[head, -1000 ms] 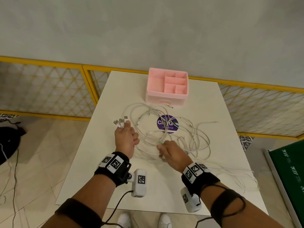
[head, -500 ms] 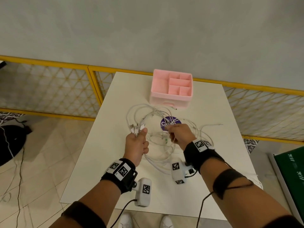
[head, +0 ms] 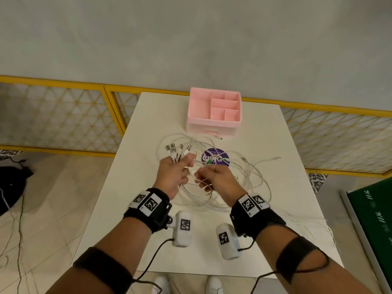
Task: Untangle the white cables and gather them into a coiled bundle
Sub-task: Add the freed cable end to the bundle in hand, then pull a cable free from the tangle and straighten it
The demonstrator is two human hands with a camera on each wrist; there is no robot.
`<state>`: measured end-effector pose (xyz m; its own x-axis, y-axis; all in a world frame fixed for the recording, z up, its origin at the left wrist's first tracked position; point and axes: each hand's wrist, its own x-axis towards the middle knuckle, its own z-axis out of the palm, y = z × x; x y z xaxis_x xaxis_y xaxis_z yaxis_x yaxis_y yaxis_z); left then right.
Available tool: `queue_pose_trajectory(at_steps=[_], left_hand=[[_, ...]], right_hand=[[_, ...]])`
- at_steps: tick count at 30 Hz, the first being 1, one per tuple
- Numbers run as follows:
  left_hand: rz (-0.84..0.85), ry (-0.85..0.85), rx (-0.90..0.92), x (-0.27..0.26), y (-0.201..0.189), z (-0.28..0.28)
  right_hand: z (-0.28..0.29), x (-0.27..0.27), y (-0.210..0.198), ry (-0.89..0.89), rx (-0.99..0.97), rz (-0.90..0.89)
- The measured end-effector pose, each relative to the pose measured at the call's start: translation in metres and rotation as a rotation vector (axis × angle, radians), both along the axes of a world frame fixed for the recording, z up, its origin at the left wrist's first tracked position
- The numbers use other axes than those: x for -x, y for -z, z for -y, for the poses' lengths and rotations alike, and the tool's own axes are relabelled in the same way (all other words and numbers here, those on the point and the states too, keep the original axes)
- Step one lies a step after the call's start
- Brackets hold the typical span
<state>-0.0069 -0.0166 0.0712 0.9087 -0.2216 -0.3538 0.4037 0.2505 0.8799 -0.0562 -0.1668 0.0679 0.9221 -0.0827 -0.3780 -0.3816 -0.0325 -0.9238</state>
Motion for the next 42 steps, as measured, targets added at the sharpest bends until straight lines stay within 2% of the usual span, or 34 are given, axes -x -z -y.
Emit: queue_pose_trajectory(at_steps=[3,5,8,10,12,17,20,23,26,28,31,35,38,42], left_hand=[[0.079,0.092,-0.091,0.007,0.001,0.005],[0.134,0.168,-0.135,0.013,0.003,0.006],[0.137,0.225,-0.174,0.02,0.006,0.007],[0.126,0.281,-0.209,0.027,0.012,0.008],[0.114,0.314,-0.211,0.035,0.019,0.007],[0.061,0.185,-0.16,0.025,0.035,-0.005],[0.043,0.17,-0.203,0.018,0.044,-0.012],[-0.063,0.07,-0.268,0.019,0.065,-0.021],[-0.172,-0.03,-0.265,0.022,0.078,-0.027],[-0.204,-0.057,-0.236,0.02,0.079,-0.026],[-0.211,-0.084,-0.208,0.012,0.071,-0.021],[-0.168,-0.114,-0.143,0.0,0.049,-0.012],[-0.119,-0.094,-0.089,-0.007,0.032,-0.008],[-0.055,-0.028,-0.054,-0.005,0.018,-0.008]], right_hand=[[0.005,-0.02,-0.009,0.169,-0.253,-0.098],[0.01,-0.034,-0.016,0.216,-0.357,-0.126],[0.013,-0.051,-0.033,0.256,-0.433,-0.12],[0.019,-0.063,-0.046,0.348,-0.5,-0.081],[0.029,-0.076,-0.06,0.392,-0.476,-0.017],[0.049,-0.089,-0.089,0.347,-0.312,0.134],[0.063,-0.094,-0.111,0.413,-0.349,0.279],[0.083,-0.098,-0.139,0.449,-0.412,0.405],[0.097,-0.096,-0.163,0.417,-0.389,0.517],[0.1,-0.093,-0.167,0.356,-0.33,0.527],[0.097,-0.085,-0.146,0.288,-0.166,0.486],[0.086,-0.072,-0.093,0.28,0.052,0.385],[0.092,-0.064,-0.049,0.376,0.159,0.274],[0.134,-0.05,-0.005,0.575,0.307,0.127]])
